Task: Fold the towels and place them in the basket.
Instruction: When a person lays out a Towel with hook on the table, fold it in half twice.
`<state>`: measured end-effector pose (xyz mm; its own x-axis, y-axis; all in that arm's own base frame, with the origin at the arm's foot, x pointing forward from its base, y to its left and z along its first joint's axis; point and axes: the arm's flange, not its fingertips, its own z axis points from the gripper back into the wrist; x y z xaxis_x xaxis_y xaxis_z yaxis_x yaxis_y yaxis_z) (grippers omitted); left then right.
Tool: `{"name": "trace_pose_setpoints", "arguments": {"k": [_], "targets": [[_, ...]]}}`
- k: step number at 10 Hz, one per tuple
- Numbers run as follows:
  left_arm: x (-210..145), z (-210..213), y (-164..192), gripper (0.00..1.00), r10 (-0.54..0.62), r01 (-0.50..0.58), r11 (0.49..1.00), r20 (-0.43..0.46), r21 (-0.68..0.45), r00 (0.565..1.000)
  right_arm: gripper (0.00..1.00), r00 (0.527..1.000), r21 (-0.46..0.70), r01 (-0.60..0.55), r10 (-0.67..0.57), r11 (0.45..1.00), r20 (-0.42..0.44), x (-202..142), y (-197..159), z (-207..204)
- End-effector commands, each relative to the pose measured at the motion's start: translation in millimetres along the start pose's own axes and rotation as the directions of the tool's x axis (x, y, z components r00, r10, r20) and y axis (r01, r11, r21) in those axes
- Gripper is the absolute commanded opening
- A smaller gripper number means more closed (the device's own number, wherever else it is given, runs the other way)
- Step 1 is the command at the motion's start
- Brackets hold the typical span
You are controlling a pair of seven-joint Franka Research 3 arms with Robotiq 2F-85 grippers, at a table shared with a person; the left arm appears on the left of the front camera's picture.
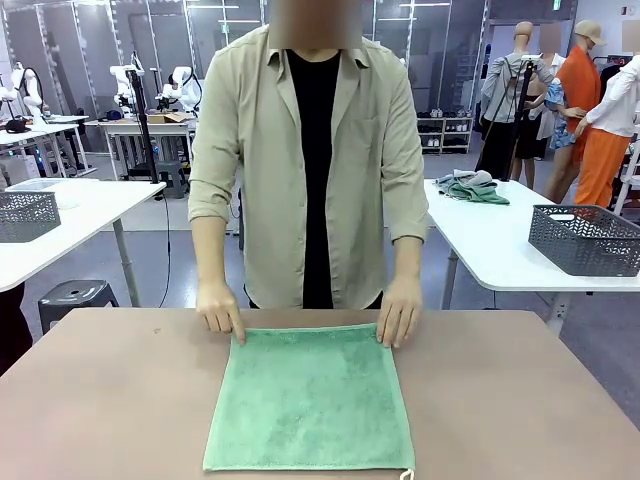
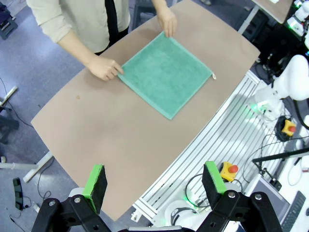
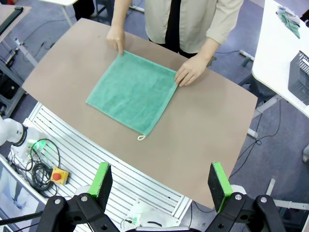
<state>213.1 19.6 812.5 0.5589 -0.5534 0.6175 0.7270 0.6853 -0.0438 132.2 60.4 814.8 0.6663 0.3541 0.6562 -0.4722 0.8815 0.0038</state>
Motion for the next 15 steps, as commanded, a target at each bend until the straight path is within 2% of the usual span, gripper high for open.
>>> {"name": "trace_pose_setpoints", "arguments": {"k": [1,9,11,13,15], "targets": [[1.2,-1.8,-1.6,1.0,-0.008,0.008,1.0,0.0,-0.007,1.0,1.0,1.0,0.006,-0.008,0.008,1.0,0.005,-0.4,1.6,2.3],[0.0,0.0,0.0,1.0,0.0,0.0,1.0,0.0,0.0,1.0,1.0,1.0,0.0,0.0,0.0,1.0,0.0,0.0,0.0,0.0],[22.8,-23.1,-23.5,1.0,-0.146,0.145,0.989,-0.064,-0.008,0.987,1.0,0.987,0.025,-0.143,0.144,0.989,-0.077,10.0,18.4,-21.2],[45.0,-70.8,-60.9,1.0,-0.349,0.342,0.937,-0.172,-0.069,0.921,1.0,0.926,0.094,-0.327,0.339,0.94,-0.165,17.0,47.4,-63.3],[54.5,-120.0,-95.9,1.0,-0.5,0.484,0.866,-0.24,-0.124,0.832,1.0,0.838,0.169,-0.478,0.505,0.862,-0.206,12.2,75.5,-107.0]]}}
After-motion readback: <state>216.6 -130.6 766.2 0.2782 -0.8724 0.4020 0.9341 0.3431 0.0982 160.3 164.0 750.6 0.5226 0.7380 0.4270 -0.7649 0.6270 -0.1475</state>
